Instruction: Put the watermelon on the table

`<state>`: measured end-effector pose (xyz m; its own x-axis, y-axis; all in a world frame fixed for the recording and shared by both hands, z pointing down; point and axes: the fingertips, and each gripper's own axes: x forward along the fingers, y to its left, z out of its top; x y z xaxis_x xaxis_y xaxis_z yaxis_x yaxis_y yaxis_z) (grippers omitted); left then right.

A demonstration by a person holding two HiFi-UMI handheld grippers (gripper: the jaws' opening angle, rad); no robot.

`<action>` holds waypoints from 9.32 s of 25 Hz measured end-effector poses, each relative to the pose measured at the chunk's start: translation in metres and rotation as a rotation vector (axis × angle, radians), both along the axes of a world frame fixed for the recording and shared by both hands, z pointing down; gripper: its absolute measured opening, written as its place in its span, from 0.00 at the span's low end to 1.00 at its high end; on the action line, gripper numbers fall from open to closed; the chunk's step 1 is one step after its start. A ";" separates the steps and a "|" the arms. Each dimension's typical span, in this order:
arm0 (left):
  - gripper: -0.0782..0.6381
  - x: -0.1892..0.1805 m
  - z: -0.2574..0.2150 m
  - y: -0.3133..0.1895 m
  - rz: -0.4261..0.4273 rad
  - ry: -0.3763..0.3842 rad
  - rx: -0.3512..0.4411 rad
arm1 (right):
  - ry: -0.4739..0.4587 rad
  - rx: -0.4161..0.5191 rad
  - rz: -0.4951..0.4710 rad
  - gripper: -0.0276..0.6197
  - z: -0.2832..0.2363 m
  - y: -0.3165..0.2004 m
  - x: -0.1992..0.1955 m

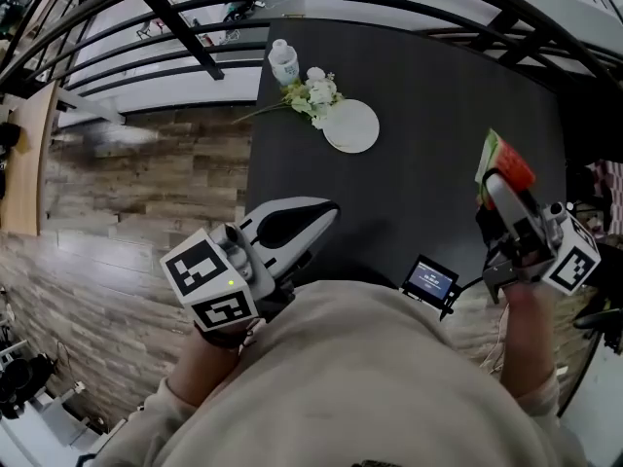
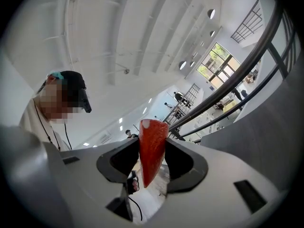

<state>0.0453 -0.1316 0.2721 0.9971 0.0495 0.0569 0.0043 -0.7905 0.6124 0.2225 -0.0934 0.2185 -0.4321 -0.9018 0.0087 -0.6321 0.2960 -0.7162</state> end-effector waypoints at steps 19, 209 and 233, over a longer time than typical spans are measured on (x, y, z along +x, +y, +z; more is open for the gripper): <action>0.11 -0.020 0.001 0.029 0.016 -0.004 0.069 | 0.083 -0.095 -0.132 0.32 0.046 -0.058 -0.011; 0.11 -0.032 0.031 0.077 0.131 -0.137 0.035 | 0.641 -0.611 0.010 0.30 0.259 -0.004 0.120; 0.11 0.041 -0.012 0.060 0.337 -0.012 0.111 | 0.452 -0.263 0.019 0.07 0.113 0.052 0.049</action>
